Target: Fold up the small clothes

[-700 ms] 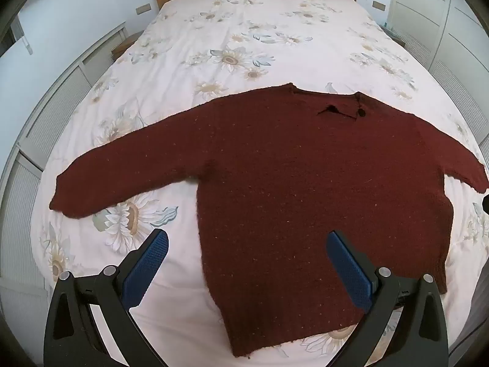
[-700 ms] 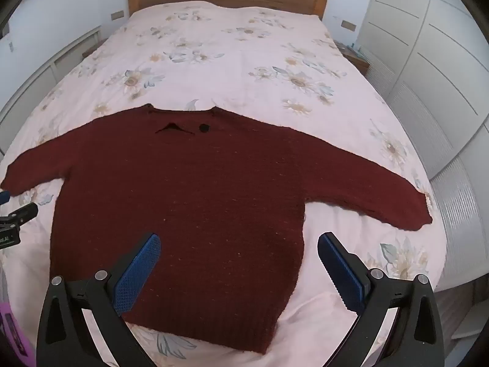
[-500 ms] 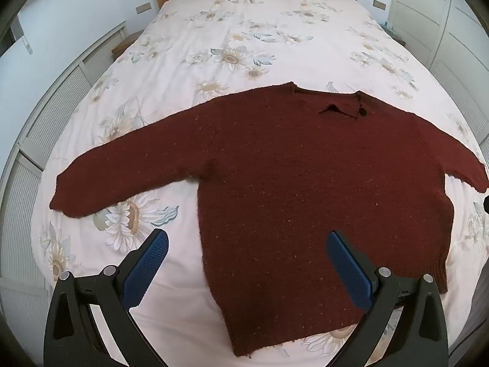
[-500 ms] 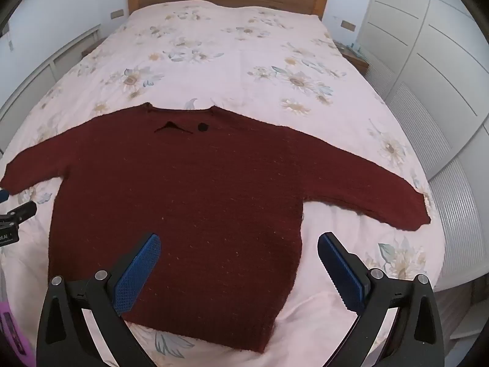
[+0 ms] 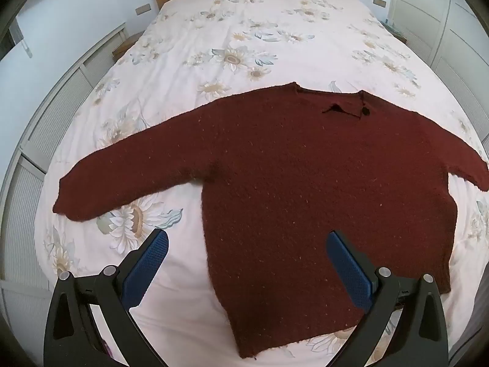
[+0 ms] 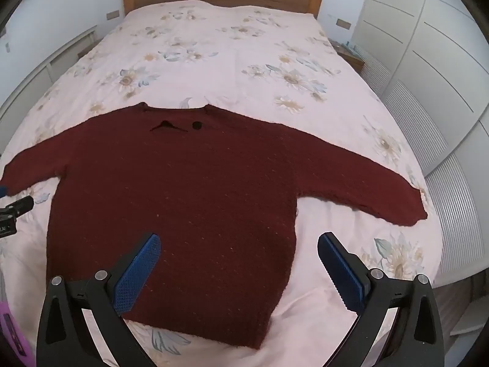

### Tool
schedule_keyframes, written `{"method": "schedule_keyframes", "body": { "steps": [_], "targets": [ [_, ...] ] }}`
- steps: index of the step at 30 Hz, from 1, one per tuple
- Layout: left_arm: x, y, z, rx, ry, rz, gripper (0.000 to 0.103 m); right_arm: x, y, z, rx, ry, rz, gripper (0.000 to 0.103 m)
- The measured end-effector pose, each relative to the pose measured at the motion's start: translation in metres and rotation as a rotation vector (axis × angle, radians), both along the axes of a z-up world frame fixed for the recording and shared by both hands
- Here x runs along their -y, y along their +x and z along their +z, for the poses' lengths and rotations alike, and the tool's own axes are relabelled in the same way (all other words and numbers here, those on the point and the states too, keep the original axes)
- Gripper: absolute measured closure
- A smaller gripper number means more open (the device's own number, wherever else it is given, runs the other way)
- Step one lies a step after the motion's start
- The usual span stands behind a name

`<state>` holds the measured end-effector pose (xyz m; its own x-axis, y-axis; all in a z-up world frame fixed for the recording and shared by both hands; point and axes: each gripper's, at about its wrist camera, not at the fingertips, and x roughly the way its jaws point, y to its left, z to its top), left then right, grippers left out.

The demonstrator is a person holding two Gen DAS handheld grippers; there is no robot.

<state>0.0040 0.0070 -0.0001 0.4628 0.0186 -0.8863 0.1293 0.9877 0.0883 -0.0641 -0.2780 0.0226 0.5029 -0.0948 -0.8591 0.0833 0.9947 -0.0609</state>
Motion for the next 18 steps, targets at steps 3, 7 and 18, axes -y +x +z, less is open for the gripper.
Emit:
{"method": "schedule_keyframes", "body": {
  "steps": [3, 7, 18],
  "targets": [
    [0.0020, -0.0002, 0.0008, 0.004, 0.010, -0.001, 0.001, 0.0007, 0.0008, -0.0002, 0.000, -0.003, -0.004, 0.001],
    [0.0030, 0.0005, 0.0002, 0.001, 0.011, -0.002, 0.001, 0.0007, 0.0004, 0.0002, 0.001, -0.005, -0.007, 0.001],
    [0.0006, 0.0017, -0.0007, 0.006, 0.029, -0.005, 0.001, 0.0008, 0.0012, -0.0018, -0.008, -0.010, -0.010, 0.001]
  ]
}}
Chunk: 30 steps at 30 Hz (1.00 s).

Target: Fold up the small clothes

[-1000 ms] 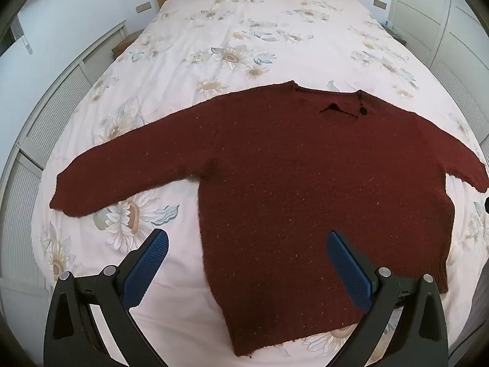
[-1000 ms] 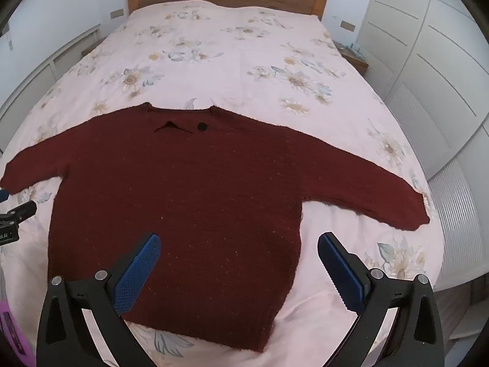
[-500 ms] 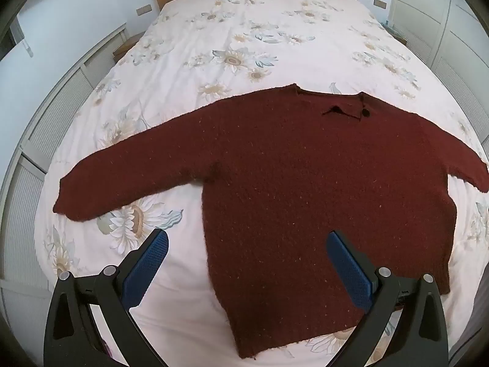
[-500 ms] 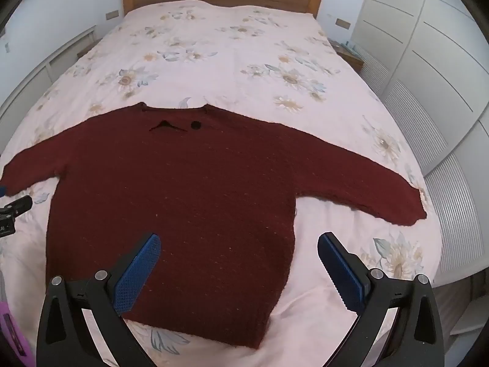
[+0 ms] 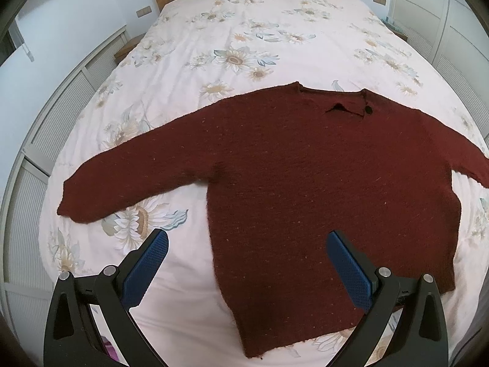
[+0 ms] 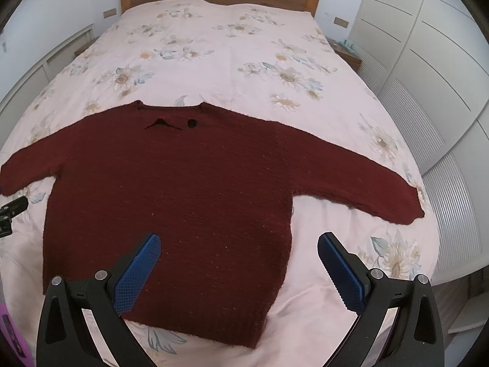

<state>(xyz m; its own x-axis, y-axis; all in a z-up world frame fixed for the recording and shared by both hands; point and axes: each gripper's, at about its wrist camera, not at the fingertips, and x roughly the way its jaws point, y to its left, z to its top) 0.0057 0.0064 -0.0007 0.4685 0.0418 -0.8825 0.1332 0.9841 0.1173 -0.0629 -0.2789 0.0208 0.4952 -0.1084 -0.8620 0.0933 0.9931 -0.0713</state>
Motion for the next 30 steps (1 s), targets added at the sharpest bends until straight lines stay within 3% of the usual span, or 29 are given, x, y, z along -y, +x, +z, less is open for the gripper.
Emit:
{"method": "schedule_keyframes", "body": {
  "steps": [30],
  "targets": [
    [0.0074, -0.0051, 0.0008, -0.013, -0.002, -0.030, 0.001, -0.0021, -0.0010, -0.0024, -0.014, -0.011, 0.014, 0.001]
  ]
}}
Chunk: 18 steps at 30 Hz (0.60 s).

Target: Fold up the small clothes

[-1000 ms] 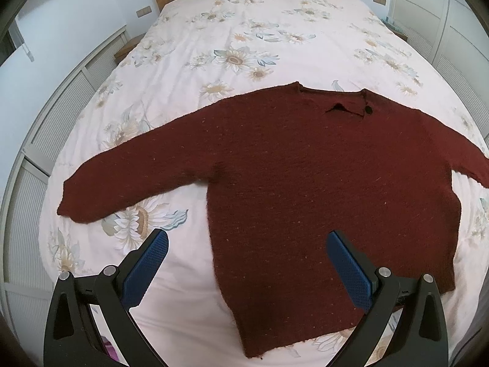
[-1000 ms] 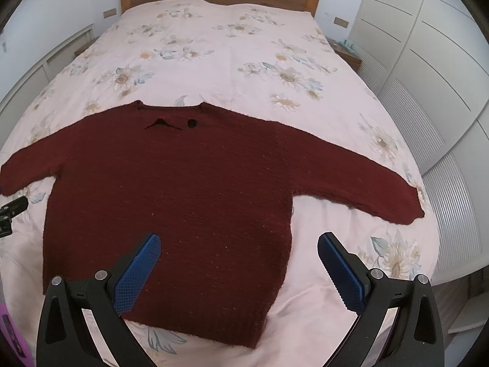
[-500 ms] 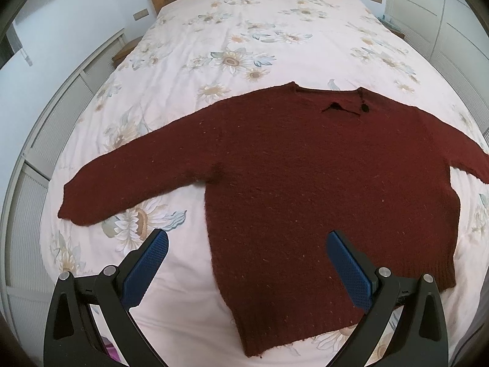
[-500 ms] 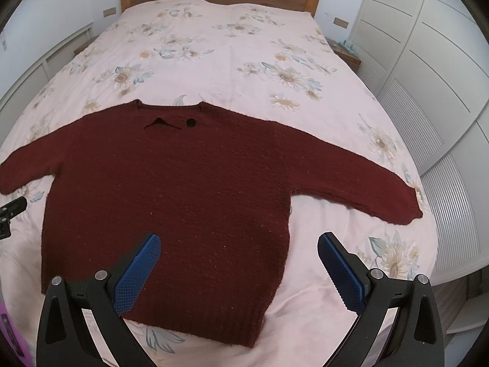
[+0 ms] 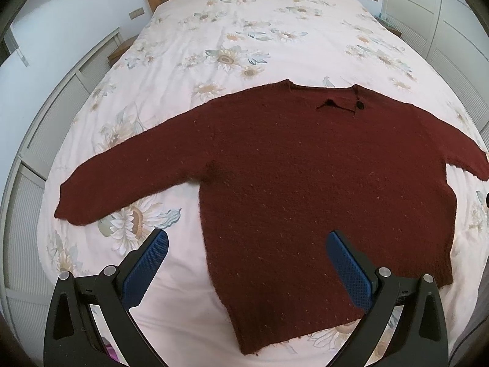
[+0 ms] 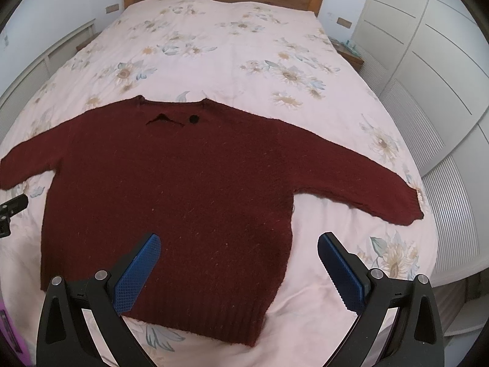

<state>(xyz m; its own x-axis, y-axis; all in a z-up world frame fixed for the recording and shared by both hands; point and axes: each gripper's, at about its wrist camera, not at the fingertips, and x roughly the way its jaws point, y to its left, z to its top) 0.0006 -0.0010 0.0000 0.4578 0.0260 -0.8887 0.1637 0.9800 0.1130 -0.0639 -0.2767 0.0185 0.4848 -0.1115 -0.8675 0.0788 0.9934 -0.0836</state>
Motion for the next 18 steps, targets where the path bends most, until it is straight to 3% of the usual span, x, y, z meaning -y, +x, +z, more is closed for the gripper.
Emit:
{"method": "schedule_keyframes", "body": {
  "steps": [18],
  "targets": [
    [0.0003, -0.0016, 0.0011, -0.013, 0.004, -0.001, 0.001, -0.0012, 0.0017, -0.0069, -0.014, -0.001, 0.000, 0.001]
  ]
}}
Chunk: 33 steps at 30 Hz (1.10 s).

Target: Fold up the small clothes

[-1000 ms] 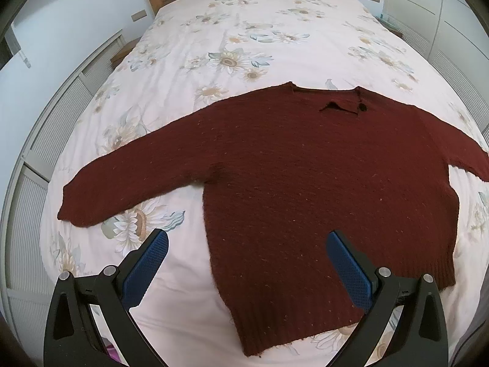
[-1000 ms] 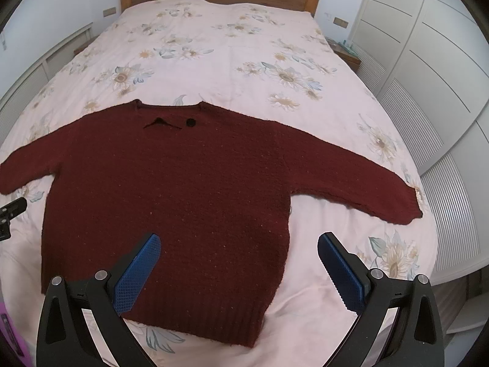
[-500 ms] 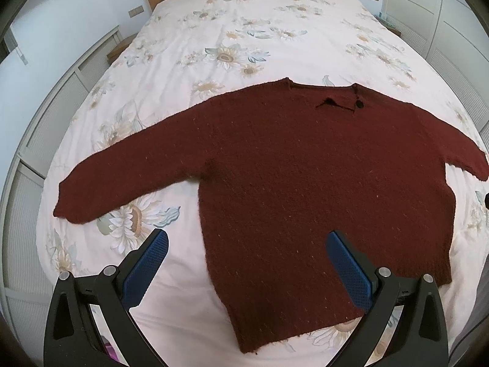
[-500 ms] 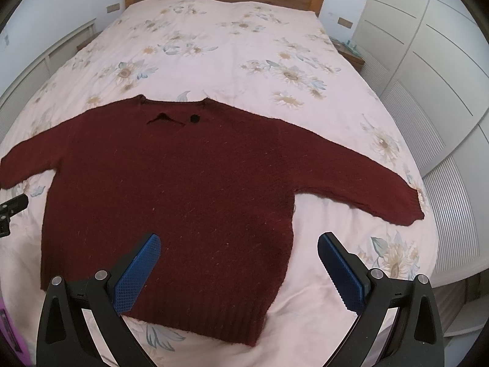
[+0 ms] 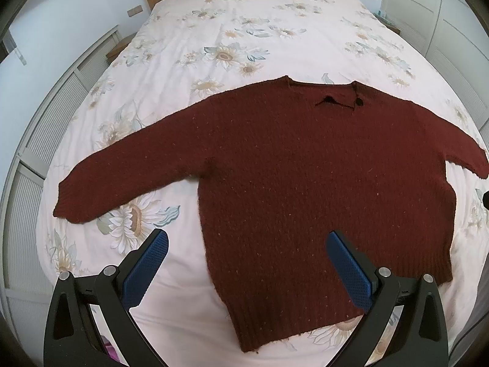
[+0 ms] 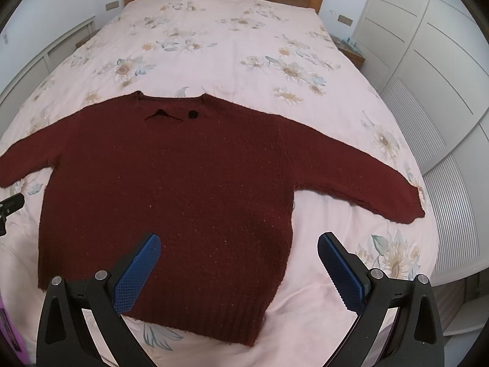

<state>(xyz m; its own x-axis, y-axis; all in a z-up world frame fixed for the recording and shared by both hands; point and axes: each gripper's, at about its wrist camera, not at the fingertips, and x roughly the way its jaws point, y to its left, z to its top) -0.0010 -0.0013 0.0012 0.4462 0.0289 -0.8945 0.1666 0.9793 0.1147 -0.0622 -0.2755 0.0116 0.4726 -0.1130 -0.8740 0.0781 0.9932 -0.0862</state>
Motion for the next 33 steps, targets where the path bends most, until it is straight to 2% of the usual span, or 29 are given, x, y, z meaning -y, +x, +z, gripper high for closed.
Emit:
{"method": "schedule_keyframes", "body": {
  "steps": [9, 15, 21, 25, 29, 33],
  "targets": [
    [0.003, 0.006, -0.004, 0.000, -0.005, -0.007, 0.001, 0.007, 0.004, -0.006, -0.003, 0.017, -0.011, 0.001],
    [0.008, 0.023, -0.010, -0.014, 0.011, -0.017, 0.001, 0.043, 0.017, -0.014, 0.018, 0.042, -0.082, 0.001],
    [0.013, 0.044, -0.016, -0.010, 0.053, -0.036, 0.001, 0.129, 0.040, -0.029, 0.037, 0.012, -0.224, 0.001],
    [0.012, 0.063, -0.023, -0.041, 0.036, -0.024, 0.001, 0.209, 0.057, -0.061, 0.008, 0.059, -0.322, 0.001],
    [0.010, 0.080, -0.030, -0.064, 0.015, -0.001, 0.001, 0.290, 0.062, -0.096, -0.016, 0.110, -0.485, 0.001],
    [0.008, 0.093, -0.040, -0.093, 0.004, 0.002, 0.001, 0.353, 0.057, -0.128, -0.038, 0.182, -0.636, 0.001]
  ]
}}
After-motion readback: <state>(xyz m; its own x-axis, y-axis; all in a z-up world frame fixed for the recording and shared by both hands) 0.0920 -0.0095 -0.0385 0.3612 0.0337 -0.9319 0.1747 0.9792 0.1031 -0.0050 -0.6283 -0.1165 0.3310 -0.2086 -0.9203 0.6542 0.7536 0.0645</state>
